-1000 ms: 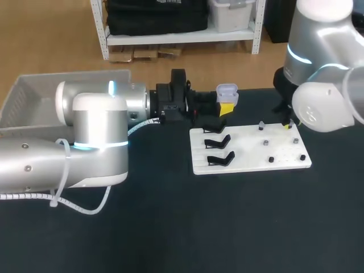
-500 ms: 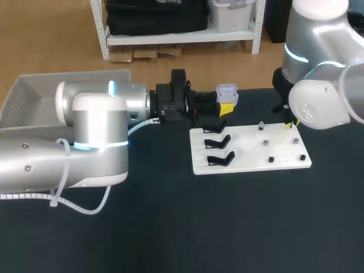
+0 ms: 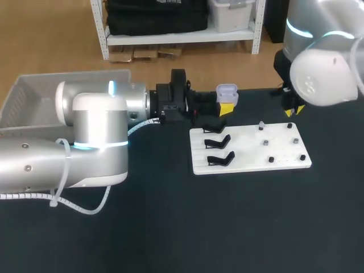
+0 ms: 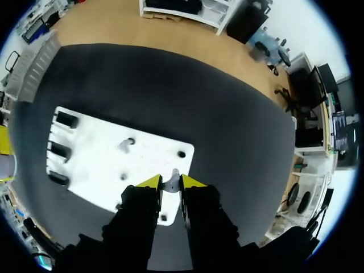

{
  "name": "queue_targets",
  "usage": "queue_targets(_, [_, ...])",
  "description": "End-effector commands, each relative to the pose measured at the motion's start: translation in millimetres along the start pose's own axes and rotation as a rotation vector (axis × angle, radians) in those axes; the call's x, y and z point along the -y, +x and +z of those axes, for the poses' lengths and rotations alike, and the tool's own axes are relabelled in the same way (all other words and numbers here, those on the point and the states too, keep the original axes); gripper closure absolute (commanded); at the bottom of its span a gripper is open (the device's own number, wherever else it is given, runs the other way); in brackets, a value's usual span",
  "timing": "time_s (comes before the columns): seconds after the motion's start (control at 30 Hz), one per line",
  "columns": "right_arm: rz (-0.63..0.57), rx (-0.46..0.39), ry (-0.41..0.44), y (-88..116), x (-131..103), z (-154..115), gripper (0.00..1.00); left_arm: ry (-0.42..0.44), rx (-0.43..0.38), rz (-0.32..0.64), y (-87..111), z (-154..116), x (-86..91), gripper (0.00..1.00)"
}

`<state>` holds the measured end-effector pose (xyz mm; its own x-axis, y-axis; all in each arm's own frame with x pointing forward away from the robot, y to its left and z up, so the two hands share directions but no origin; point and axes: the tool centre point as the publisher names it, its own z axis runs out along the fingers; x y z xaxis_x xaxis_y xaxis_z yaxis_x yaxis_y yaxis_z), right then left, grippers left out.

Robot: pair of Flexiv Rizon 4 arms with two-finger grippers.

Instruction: Pick up each earbud case from the left stands, insert the matching earbuds, close the lid, and place the case in the box.

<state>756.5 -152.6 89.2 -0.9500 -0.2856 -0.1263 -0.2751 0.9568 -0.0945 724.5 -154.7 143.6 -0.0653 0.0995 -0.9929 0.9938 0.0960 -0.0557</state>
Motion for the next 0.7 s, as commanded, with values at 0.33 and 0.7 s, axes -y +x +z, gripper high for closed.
queue_targets(0.33, [0.051,0.029,-0.066,27.7,-41.1,-91.4,1.00,-0.004,0.008,0.004,1.7,-0.3,1.0,1.00])
queue_targets(0.7, [0.096,0.049,-0.052,42.3,-80.5,-157.4,1.00,-0.004,0.008,0.004,1.7,-0.3,1.0,1.00])
